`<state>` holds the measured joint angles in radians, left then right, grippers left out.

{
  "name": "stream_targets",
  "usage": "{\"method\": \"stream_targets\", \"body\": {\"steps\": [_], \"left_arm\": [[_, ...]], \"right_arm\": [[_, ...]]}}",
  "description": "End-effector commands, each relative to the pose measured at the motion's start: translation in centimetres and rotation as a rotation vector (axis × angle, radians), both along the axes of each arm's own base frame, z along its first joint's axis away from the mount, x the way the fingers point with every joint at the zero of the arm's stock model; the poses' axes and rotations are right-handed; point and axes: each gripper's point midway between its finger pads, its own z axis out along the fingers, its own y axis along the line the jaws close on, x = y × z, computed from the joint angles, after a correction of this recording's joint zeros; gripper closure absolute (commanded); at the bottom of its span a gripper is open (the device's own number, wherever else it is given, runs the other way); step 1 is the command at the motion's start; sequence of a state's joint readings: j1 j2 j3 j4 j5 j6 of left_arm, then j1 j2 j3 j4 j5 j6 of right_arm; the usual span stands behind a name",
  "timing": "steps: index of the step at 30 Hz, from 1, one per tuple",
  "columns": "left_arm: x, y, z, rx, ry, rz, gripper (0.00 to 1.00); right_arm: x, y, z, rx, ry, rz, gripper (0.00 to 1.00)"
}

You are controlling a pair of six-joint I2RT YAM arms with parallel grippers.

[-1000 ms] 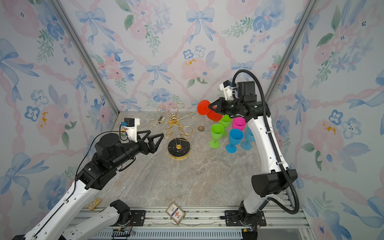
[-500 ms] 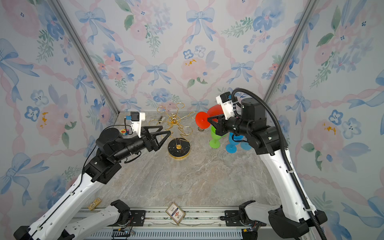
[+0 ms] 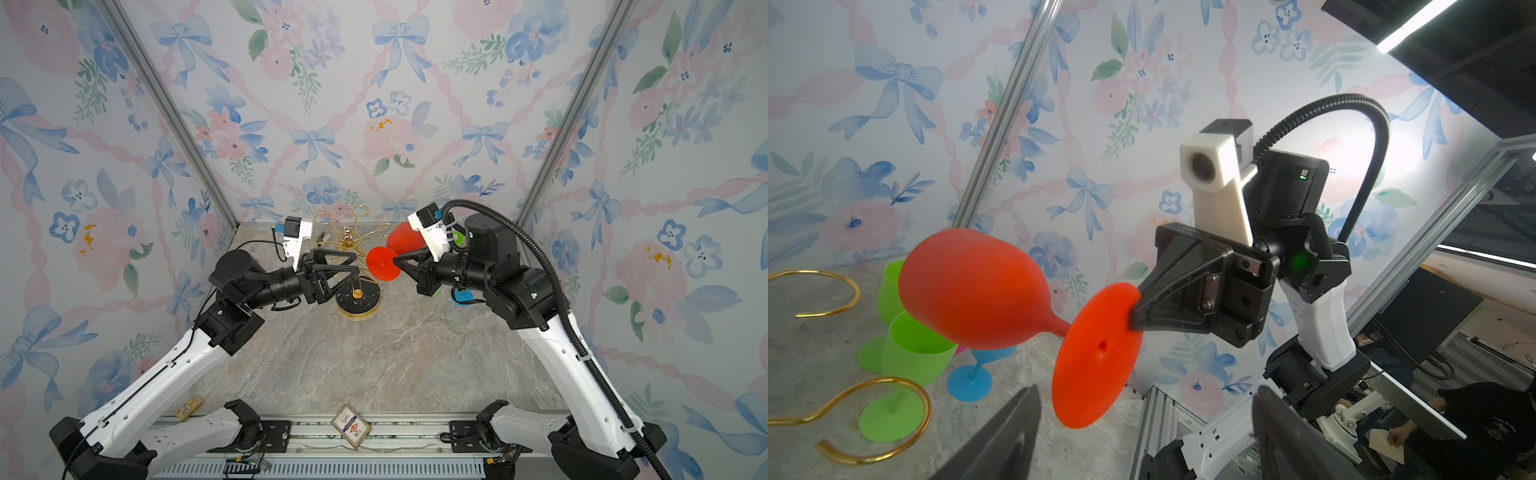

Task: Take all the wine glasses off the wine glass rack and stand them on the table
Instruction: 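Grasp the red glass base with the left gripper beside the right gripper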

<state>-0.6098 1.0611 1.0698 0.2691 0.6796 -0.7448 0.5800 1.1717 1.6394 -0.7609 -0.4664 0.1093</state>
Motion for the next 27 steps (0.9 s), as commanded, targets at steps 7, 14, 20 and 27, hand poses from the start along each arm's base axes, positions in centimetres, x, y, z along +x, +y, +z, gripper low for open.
{"method": "stream_targets", "body": {"steps": [7,14,20,27], "left_arm": [[-1.6,-1.6,1.0,-0.027,-0.019,-0.124,0.31],[-2.2,-2.0,1.4,-0.032,-0.028,-0.149,0.4],[-3.0,-2.7,1.2,-0.021,-0.031,-0.201,0.56],[-3.5,-2.7,1.2,-0.019,-0.04,-0.218,0.77]], "right_arm": [[-2.2,0.4,1.8,0.074,-0.04,0.071,1.0],[-2.3,0.7,1.3,0.088,-0.033,0.089,1.0],[-2.3,0.8,1.5,0.103,-0.036,0.091,1.0],[-2.3,0.4,1.4,0.097,-0.038,0.075,1.0]]}}
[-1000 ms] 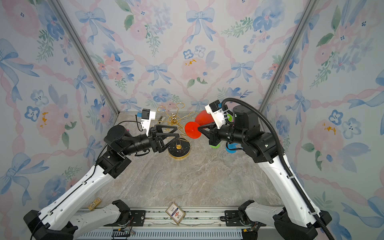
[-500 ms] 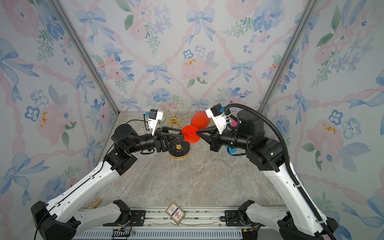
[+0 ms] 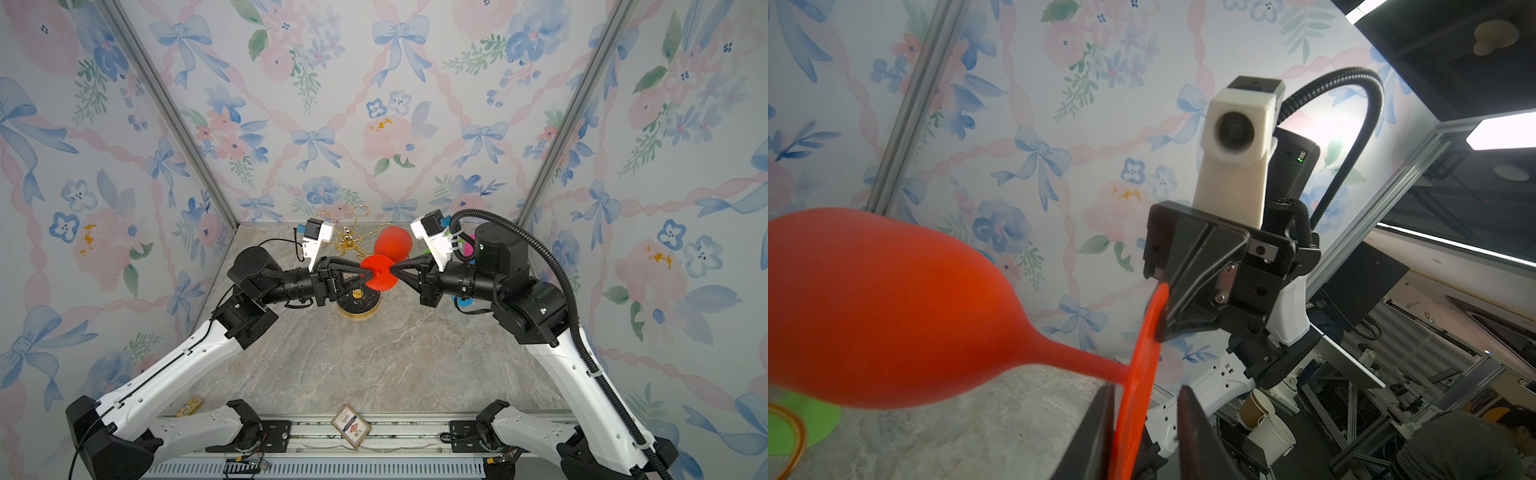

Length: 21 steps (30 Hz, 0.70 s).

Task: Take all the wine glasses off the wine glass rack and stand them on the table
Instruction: 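Grasp the red glass base with the left gripper beside the right gripper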

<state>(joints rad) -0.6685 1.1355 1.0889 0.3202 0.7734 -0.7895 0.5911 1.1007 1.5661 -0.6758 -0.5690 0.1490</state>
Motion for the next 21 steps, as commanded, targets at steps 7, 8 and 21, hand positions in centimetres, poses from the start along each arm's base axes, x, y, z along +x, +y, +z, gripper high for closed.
{"method": "stream_targets", "body": {"steps": [7,8,21], "left_arm": [[-1.7,-0.1,1.5,-0.026,-0.067,-0.068,0.87],[-1.7,-0.1,1.6,-0.026,-0.067,-0.071,0.87],[-1.9,-0.7,1.6,-0.023,-0.068,-0.095,1.0]], "right_arm": [[0.1,-0.7,0.3,-0.001,-0.024,-0.045,1.0],[0.0,-0.8,0.3,-0.002,-0.025,-0.046,1.0],[-0.5,-1.6,-0.1,-0.024,-0.009,-0.069,0.96]]}}
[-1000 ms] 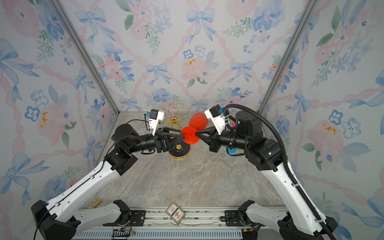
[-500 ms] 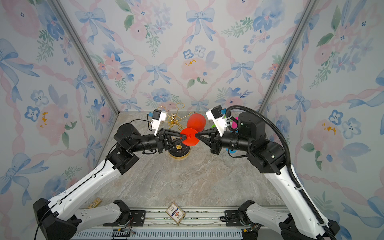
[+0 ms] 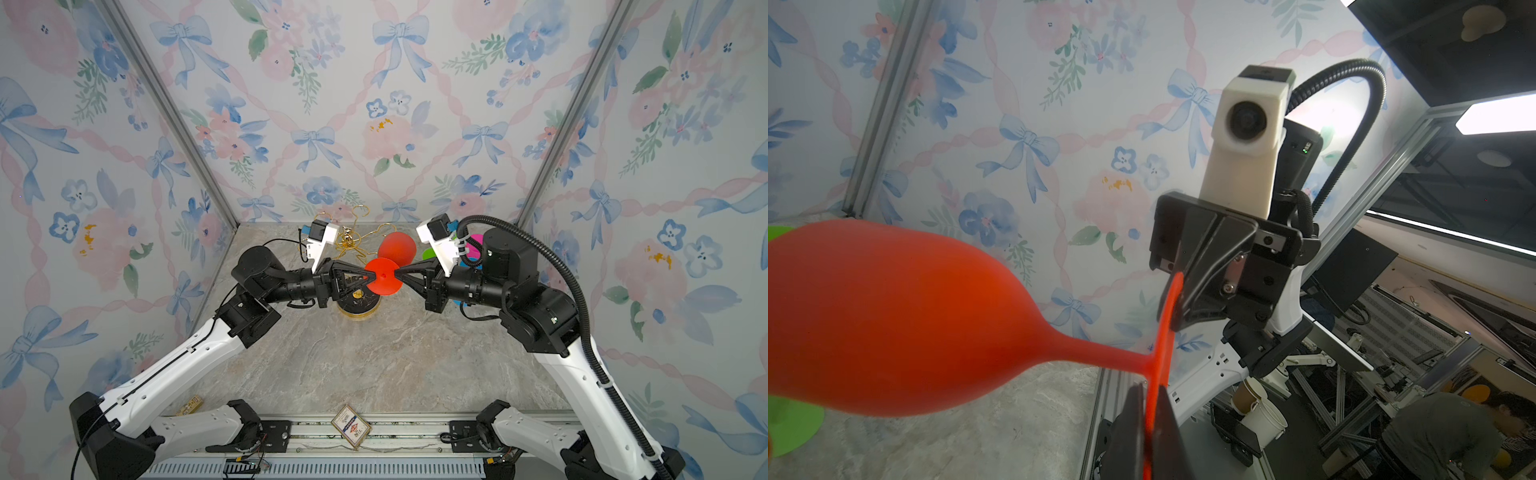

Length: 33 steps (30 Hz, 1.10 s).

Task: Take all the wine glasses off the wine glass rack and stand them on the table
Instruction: 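Grasp the red glass base with the left gripper beside the right gripper, then open the right gripper and pull the left gripper with the red glass toward the robot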

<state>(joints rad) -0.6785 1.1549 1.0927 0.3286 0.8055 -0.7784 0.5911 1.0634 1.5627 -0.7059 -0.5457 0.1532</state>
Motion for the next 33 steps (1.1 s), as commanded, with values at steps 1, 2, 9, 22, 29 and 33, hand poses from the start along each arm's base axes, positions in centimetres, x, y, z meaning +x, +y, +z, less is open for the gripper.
{"method": "stream_targets", "body": {"steps": [1,2,9,22,29,33], "left_arm": [[-1.6,-0.1,2.2,-0.036,-0.06,-0.06,1.0],[-1.7,-0.1,2.2,-0.037,-0.065,-0.061,1.0],[-1.6,-0.5,2.1,-0.031,-0.071,-0.073,1.0],[-1.9,-0.5,2.8,-0.014,-0.149,-0.082,1.0],[-1.3,-0.7,1.6,0.044,-0.211,-0.023,1.0],[-1.8,-1.2,0.2,0.096,-0.265,-0.036,1.0]], "right_arm": [[0.3,-0.8,-0.4,-0.028,-0.001,-0.05,0.96],[0.3,-0.9,-0.4,-0.031,0.004,-0.052,0.95],[0.2,-1.7,-0.7,-0.049,0.019,-0.092,0.52],[-0.9,-5.4,-1.0,-0.069,0.078,-0.221,0.11],[0.4,-8.2,-1.6,-0.084,0.169,-0.401,0.08],[2.4,-10.9,-3.2,-0.107,0.275,-0.578,0.08]]}}
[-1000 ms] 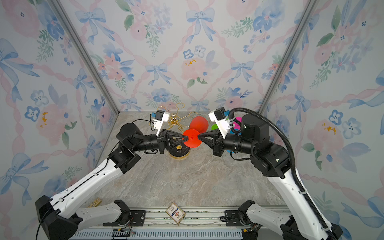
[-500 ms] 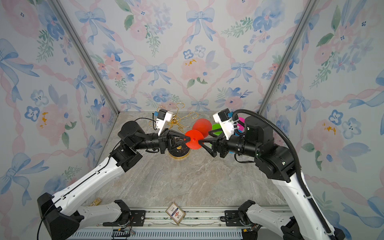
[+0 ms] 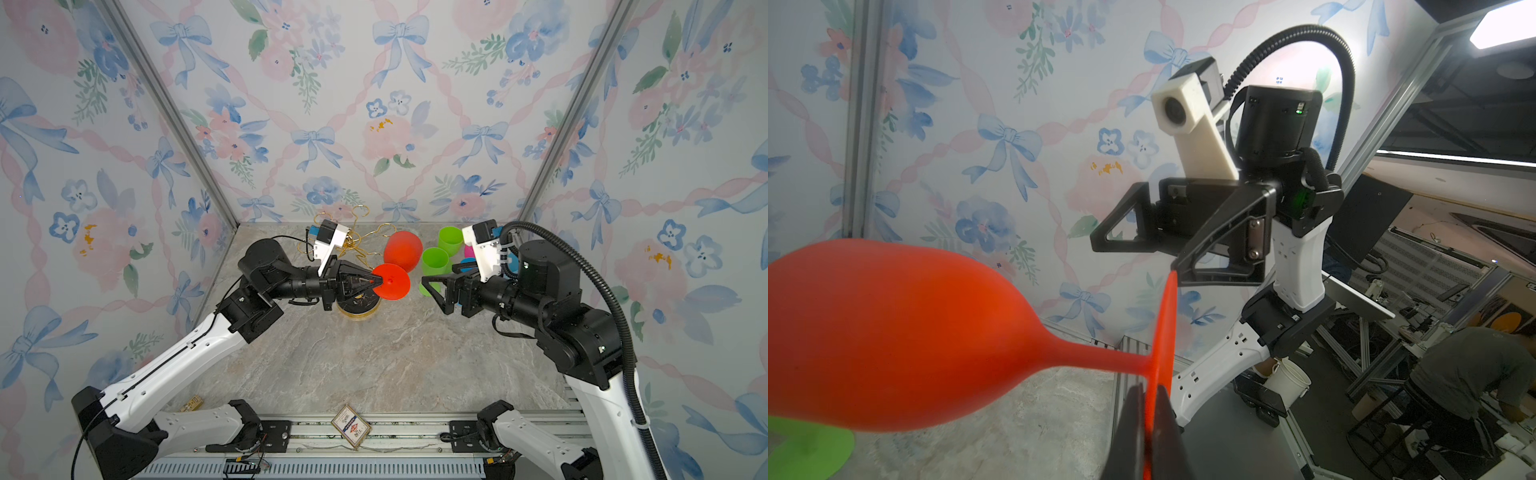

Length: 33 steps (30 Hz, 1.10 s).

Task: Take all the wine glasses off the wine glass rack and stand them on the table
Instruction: 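Open the right gripper and pull the left gripper with the red glass toward the robot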

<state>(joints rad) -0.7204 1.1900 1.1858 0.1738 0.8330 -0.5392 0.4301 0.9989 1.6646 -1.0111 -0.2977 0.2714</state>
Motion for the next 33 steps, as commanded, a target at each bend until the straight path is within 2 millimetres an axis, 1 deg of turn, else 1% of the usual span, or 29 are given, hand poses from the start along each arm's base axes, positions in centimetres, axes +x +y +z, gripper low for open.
{"method": "stream_targets", "body": {"steps": [1,4,6,8,11,14,16,18,23,26,28,33], "left_arm": [[-0.7,0.1,0.1,0.019,-0.107,0.003,1.0],[-2.4,-0.2,0.1,0.016,-0.193,-0.012,1.0],[-3.7,-0.6,0.1,0.033,-0.288,0.018,1.0],[-4.5,-1.0,-0.2,0.071,-0.371,0.06,1.0],[-4.6,-1.7,-1.3,0.149,-0.456,0.151,1.0],[-4.8,-2.1,-2.5,0.218,-0.581,0.253,1.0],[-5.1,-2.5,-3.7,0.285,-0.68,0.317,1.0],[-5.3,-3.0,-5.3,0.368,-0.77,0.368,1.0],[-4.7,-4.0,-10.0,0.575,-0.93,0.429,1.0],[-3.7,-4.0,-12.7,0.686,-0.976,0.463,1.0],[-3.0,-3.6,-13.5,0.741,-1.032,0.496,1.0],[-2.2,-2.3,-14.3,0.809,-1.146,0.599,1.0]], "right_arm": [[1.2,-3.0,-2.0,-0.017,0.129,-0.186,0.07],[2.0,-4.7,-3.7,-0.014,0.217,-0.275,0.07],[2.4,-5.0,-4.6,0.01,0.275,-0.286,0.08],[2.8,-5.0,-5.1,0.027,0.304,-0.288,0.08],[3.1,-5.1,-5.1,0.043,0.332,-0.295,0.08],[3.6,-5.1,-5.1,0.073,0.378,-0.295,0.08],[3.7,-5.2,-5.2,0.082,0.407,-0.301,0.08],[3.7,-5.5,-5.0,0.083,0.424,-0.321,0.08],[3.4,-5.9,-4.0,0.121,0.449,-0.351,0.09],[3.3,-5.6,-3.6,0.144,0.467,-0.347,0.11],[3.5,-5.4,-3.6,0.161,0.471,-0.346,0.12],[3.8,-4.0,-3.9,0.204,0.536,-0.282,0.18]]}}
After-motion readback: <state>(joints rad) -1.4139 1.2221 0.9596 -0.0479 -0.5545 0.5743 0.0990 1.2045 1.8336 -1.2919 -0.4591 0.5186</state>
